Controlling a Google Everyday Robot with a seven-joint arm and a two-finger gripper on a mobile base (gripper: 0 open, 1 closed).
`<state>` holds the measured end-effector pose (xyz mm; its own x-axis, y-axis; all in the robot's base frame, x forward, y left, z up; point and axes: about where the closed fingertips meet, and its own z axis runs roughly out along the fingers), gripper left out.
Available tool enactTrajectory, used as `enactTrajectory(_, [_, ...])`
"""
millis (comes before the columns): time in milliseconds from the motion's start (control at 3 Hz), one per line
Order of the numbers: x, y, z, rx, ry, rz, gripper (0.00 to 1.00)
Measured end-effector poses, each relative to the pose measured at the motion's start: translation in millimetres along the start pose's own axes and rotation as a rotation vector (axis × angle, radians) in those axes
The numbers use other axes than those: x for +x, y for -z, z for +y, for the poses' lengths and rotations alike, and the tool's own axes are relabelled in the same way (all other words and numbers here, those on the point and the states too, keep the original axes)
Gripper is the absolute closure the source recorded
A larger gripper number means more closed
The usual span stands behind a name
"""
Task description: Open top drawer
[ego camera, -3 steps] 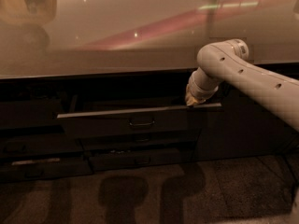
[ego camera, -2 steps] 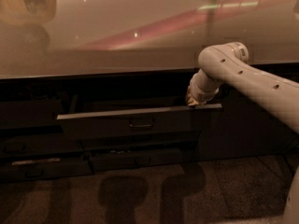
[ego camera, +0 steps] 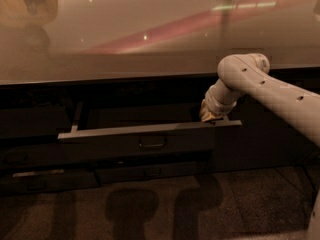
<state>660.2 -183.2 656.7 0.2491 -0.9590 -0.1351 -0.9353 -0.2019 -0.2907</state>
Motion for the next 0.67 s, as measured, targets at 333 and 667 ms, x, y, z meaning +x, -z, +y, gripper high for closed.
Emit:
enactTrajectory(333, [-15.6,-4.9,13.0,-0.017,0.057,-0.037,1.00])
enactTrajectory(667, [-10.8,-7.7,14.7,-0.031,0.025,-0.049,0.81])
